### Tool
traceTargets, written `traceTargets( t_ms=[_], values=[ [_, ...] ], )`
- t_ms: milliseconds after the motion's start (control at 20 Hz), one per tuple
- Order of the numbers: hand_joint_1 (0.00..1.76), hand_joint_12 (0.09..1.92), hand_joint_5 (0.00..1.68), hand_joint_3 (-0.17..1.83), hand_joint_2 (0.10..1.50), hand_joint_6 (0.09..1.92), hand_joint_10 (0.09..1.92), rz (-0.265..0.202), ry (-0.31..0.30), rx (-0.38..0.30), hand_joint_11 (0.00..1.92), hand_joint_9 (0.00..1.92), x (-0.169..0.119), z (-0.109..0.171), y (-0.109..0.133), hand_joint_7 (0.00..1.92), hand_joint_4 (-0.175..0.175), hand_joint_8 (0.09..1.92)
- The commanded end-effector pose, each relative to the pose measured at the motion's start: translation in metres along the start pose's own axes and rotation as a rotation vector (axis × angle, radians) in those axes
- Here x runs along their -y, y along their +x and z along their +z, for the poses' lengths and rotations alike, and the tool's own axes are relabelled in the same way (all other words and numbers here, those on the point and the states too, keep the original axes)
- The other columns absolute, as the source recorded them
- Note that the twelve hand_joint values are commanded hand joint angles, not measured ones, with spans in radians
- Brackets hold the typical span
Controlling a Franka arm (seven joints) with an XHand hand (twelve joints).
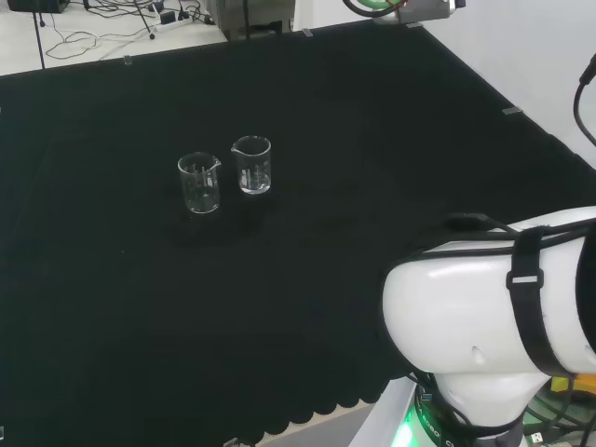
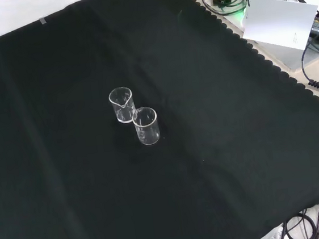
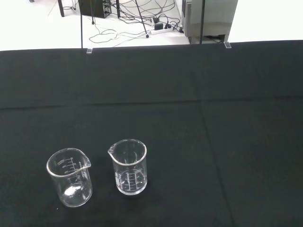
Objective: Pick up the beaker on the right.
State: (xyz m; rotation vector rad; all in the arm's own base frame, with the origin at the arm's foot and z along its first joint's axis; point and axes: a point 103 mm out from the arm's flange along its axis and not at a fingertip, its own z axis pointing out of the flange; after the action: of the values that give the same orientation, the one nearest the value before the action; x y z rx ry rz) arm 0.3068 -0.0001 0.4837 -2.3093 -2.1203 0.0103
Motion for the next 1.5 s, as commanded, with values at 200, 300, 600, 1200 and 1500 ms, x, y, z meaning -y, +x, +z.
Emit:
traceTargets(
  t_ms=[200,300,600,1200,1500],
  values=[
    [0.09,1.14,0.34,0.34,1.3,0.17,0.64,0.017,0.003,-0.026,0.0,0.08,-0.003,0.001,-0.015,0.0,-0.044,0.49],
    [0.08,1.13,0.34,0.32,1.32,0.16,0.64,0.024,0.007,-0.028,0.0,0.07,-0.005,0.001,-0.023,0.0,-0.044,0.49],
    [0.08,1.12,0.35,0.3,1.33,0.15,0.64,0.039,0.014,-0.014,0.0,0.07,-0.005,0.003,-0.011,0.0,-0.043,0.49],
    [0.12,1.12,0.36,0.26,1.33,0.13,0.64,0.105,0.052,-0.046,0.0,0.08,-0.024,0.03,-0.04,0.01,-0.044,0.49],
    [0.22,1.13,0.38,0.24,1.31,0.12,0.64,0.077,0.071,-0.074,0.0,0.09,-0.046,0.06,-0.046,0.02,-0.043,0.49]
  ],
)
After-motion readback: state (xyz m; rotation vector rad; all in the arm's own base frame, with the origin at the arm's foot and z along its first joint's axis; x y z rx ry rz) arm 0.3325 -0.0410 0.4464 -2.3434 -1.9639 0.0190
